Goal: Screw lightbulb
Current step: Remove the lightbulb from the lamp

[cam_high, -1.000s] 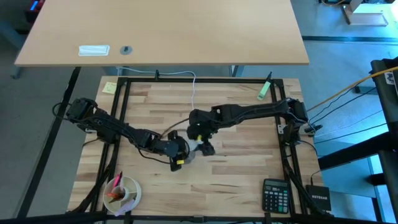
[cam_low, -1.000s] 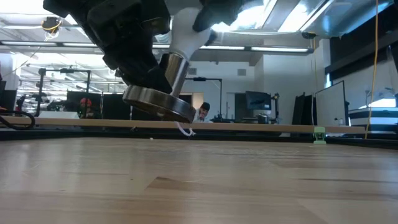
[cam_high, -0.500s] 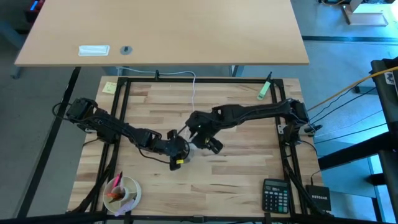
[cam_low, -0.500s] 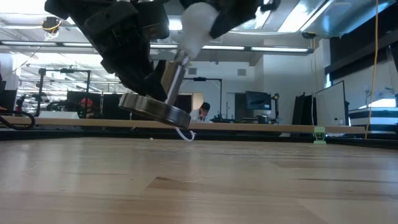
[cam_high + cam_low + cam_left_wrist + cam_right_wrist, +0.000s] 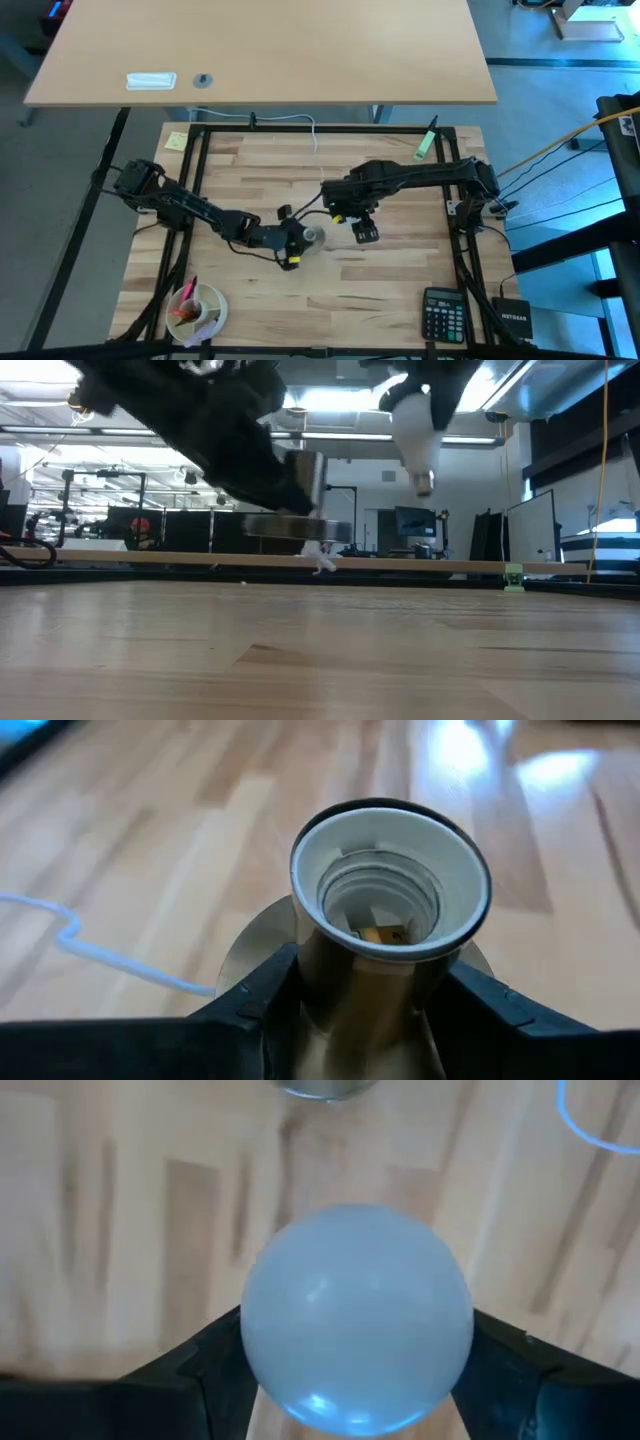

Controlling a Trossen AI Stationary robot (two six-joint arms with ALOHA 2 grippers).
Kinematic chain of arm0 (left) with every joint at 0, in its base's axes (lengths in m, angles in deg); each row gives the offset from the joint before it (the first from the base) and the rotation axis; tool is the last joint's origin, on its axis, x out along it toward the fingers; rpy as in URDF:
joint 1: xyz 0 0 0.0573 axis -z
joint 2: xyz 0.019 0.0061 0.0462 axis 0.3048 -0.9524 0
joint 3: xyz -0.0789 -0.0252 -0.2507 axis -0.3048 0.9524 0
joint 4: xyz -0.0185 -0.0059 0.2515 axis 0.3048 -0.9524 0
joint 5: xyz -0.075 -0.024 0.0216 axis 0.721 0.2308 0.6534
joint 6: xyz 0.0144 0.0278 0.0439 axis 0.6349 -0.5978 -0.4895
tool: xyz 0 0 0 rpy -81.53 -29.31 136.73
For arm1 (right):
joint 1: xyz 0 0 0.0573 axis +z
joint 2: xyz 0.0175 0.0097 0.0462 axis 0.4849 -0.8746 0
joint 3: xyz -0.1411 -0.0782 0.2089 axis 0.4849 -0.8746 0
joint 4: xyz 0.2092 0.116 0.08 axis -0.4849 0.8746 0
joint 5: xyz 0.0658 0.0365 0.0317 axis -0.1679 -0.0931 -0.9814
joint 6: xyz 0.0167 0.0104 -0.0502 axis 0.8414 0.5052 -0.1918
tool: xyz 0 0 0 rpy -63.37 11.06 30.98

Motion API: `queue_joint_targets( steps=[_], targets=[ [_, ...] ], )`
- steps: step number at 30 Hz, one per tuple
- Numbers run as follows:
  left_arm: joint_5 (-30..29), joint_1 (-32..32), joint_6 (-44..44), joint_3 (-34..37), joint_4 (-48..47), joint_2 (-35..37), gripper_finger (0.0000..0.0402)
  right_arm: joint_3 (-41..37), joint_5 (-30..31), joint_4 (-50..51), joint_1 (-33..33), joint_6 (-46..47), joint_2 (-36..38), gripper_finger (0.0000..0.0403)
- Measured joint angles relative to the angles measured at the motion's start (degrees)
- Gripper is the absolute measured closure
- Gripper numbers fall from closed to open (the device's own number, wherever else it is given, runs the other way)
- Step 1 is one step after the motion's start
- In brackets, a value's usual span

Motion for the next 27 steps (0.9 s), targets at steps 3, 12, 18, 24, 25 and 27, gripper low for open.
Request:
queue_joint_targets(
  steps=[3,12,18,24,25,27],
  targets=[
    [-0.45,-1.57,-3.9,0.38,5.36,-3.19,0.0239,-4.4,3.07,-1.84,-0.02,1.31,1.25,0.014],
    [1.13,-6.19,-7.4,0.39,16.3,-13.82,0.0239,-24.38,7.61,-9.04,-0.94,7.13,7.8,0.0139],
    [2.33,-6.75,-6.57,0.3,18.69,-15.71,0.0204,-33.3,8.63,-17.86,-1.98,8.72,10.65,0.0139],
    [2.64,-6.74,-7.43,0.35,17.32,-15.23,0.017,-38.32,8.7,-22.13,-4.09,8.72,10.61,0.0139],
    [2.66,-6.74,-7.65,0.38,16.49,-14.53,0.0167,-38.97,8.75,-22.21,-4.59,8.83,10.56,0.0139],
    [2.95,-6.63,-7.88,0.45,12.41,-12.23,0.0161,-39.5,8.63,-20.77,-5.63,9.48,10.62,0.0139]
  ],
)
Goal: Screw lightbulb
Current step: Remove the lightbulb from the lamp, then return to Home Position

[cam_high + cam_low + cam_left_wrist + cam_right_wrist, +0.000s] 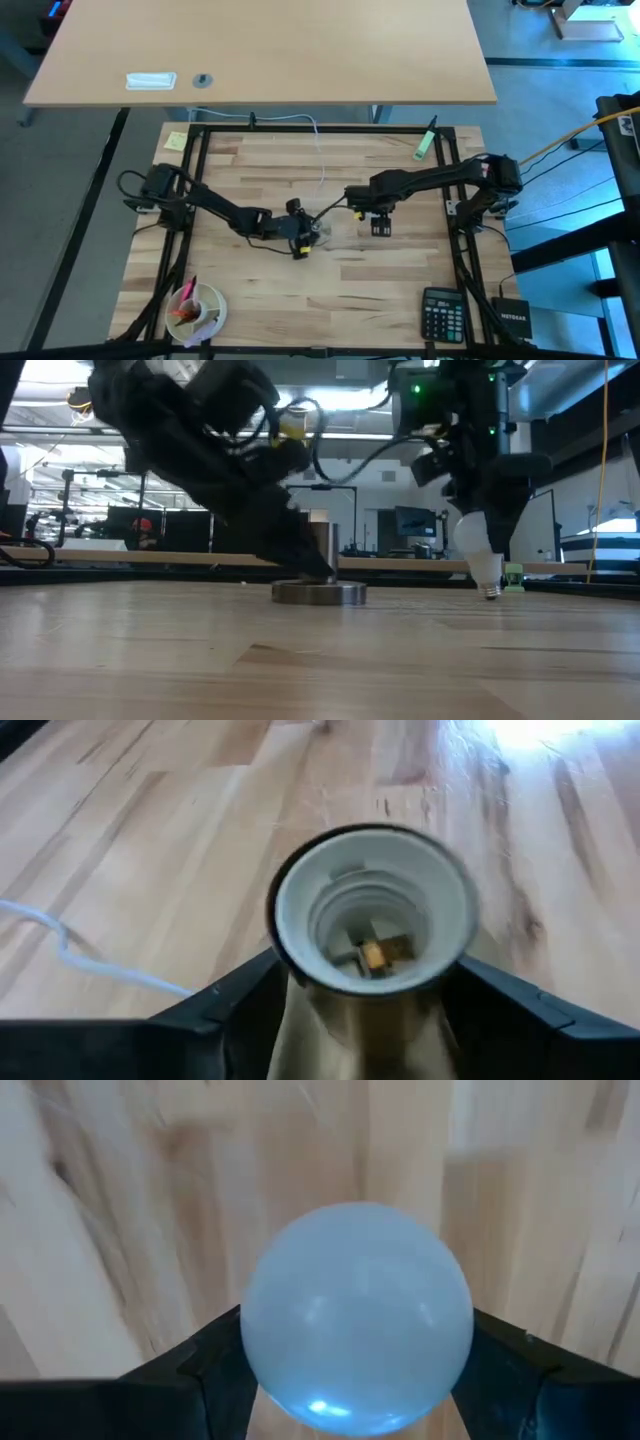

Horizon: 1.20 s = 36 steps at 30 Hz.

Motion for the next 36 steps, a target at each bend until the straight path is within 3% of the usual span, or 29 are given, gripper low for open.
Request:
queue_joint_targets(
  steps=[7,13,24,30,36],
  targets=[
    [0.15,0.09,0.7,-0.01,-17.48,11.67,0.0154,-0.18,-1.49,1.14,-3.15,-0.74,-0.08,0.0139],
    [0.08,1.01,3.47,-0.04,-26.15,18.1,0.0153,-1.96,-1.28,-8.3,-5.44,-2.48,-0.52,0.0127],
    [0.04,3.09,6.03,-0.01,-28.25,18.77,0.0153,-9.23,-4.22,-24.64,-8.24,-3.73,-0.96,0.0083],
    [1.02,3.28,6.16,-0.23,-29.8,20.73,0.0153,-4.77,-6.6,-17.85,-8.7,-2.54,0.61,0.0056],
    [2.53,3.27,3.94,-0.76,-33.73,29.98,0.0165,1.95,-6.55,-10.99,-6.12,-2.4,8.26,0.0059]
  ],
)
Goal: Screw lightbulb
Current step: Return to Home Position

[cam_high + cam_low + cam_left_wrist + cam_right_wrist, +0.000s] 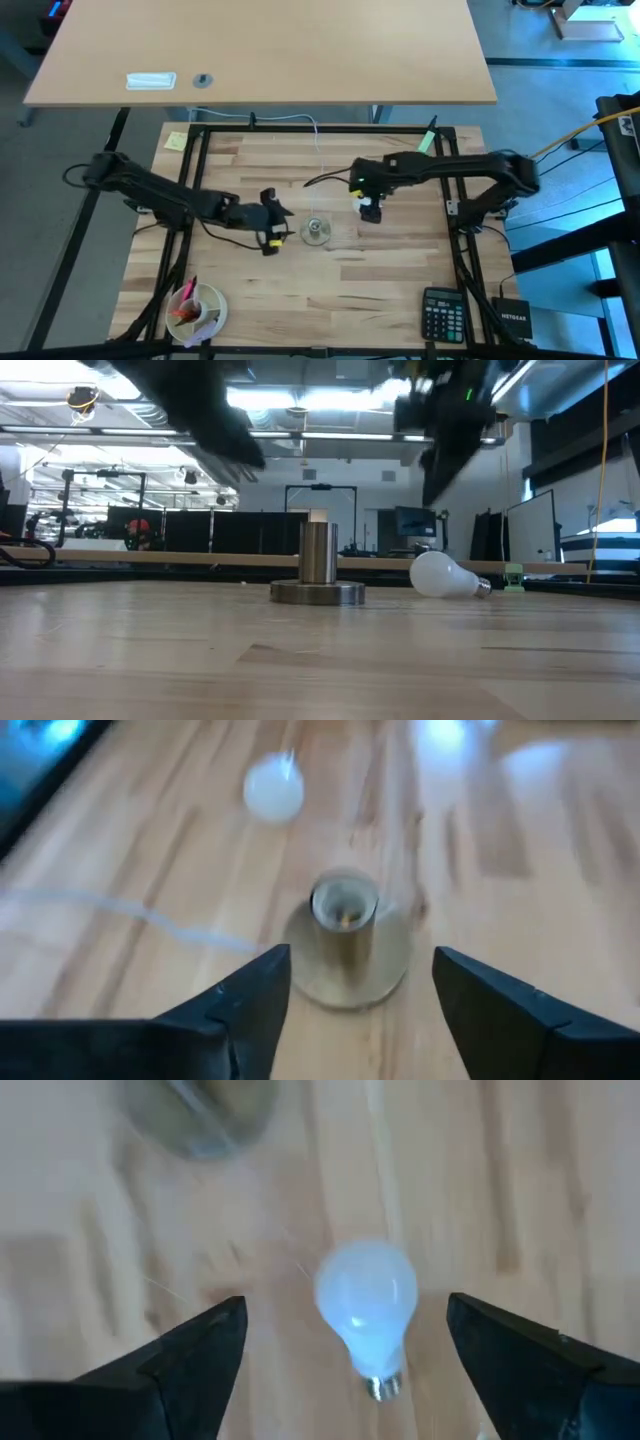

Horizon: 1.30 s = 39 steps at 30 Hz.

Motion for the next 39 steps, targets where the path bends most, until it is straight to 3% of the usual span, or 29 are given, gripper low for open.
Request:
queue_joint_targets(
  steps=[7,13,22,25,28,33,39],
  targets=[
    [4.92,-1.76,-6.52,7.37,5.77,14.19,0.026,-8.06,1.37,-13.72,2.47,1.56,15.25,0.0107],
    [5.87,-3.33,-7.9,16.13,10.19,27.77,0.0328,-20.97,1.08,-26.3,2.4,6.11,28.54,0.0193],
    [5.85,-3.57,-9.19,22.96,5.71,43.56,0.0354,-37.62,1.08,-41.22,2.38,8.23,47.54,0.0345],
    [5.89,-3.34,-3.11,23.26,3.65,45.42,0.0349,-39.82,1.04,-41.31,2.38,9.2,51.31,0.0376],
    [5.89,-3.13,-1.05,23.33,1.43,45.7,0.0346,-40.41,0.17,-40.63,2.38,9.5,52.78,0.0395],
    [6.12,-3.62,-3.26,28.82,10.64,46.55,0.0351,-43.83,-3.65,-44.62,2.38,8.02,55.05,0.0394],
    [12.53,-3.57,-4.83,36.36,16.96,51.99,0.0348,-50.78,-4.83,-51.08,2.38,7.5,61.46,0.0374]
  ],
)
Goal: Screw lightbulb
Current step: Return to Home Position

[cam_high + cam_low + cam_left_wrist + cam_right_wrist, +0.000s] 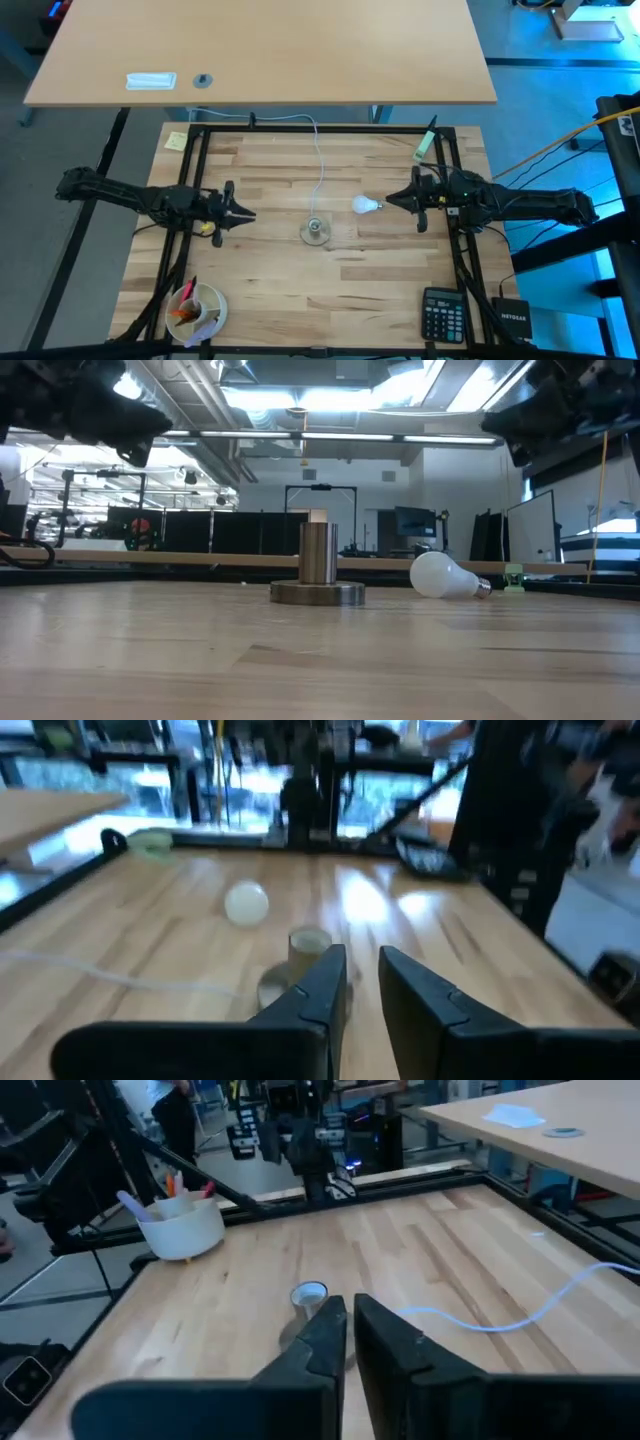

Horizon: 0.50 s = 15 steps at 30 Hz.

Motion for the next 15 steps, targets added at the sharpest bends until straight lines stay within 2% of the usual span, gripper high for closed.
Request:
queue_joint_targets(
  steps=[9,15],
  targets=[
    [-0.48,-1.78,-0.04,6.0,1.45,11.03,0.0351,-5.57,7.45,0.37,0.0,2.49,11.15,0.0373],
    [-0.4,-1.97,1.29,8.12,-1.38,17.05,0.0347,-9.71,7.88,0.2,0.0,3.93,16.42,0.0373]
  ],
)
